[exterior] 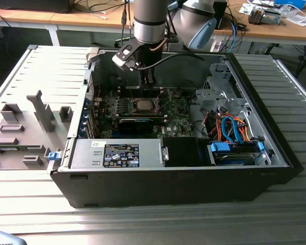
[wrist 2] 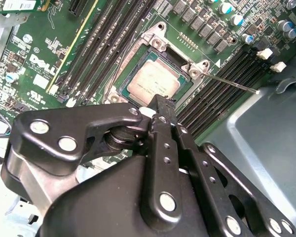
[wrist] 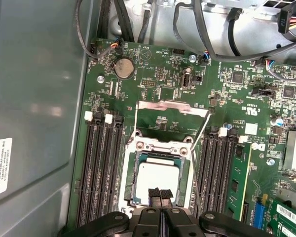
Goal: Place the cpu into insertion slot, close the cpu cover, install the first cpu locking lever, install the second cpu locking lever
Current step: 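Place the cpu into insertion slot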
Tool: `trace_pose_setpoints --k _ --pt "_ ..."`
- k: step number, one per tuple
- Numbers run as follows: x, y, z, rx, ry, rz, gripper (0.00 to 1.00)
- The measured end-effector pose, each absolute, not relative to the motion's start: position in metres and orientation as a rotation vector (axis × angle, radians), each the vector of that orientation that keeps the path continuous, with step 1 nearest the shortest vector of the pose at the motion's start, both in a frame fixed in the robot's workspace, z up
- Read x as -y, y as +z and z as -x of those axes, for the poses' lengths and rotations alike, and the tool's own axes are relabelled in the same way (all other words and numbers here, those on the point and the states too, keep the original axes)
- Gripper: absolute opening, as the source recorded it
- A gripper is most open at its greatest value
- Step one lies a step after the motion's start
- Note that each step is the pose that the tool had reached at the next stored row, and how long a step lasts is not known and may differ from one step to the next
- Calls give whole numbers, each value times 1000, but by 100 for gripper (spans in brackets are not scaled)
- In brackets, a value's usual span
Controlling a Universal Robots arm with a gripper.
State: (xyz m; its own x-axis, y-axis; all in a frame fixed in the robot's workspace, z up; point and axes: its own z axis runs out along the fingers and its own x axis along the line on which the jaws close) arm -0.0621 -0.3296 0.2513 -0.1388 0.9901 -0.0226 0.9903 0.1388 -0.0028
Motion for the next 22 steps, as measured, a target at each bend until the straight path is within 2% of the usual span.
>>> trace_pose_setpoints --k 22 --pt "330 278 62 -2359 -27 -2051 11"
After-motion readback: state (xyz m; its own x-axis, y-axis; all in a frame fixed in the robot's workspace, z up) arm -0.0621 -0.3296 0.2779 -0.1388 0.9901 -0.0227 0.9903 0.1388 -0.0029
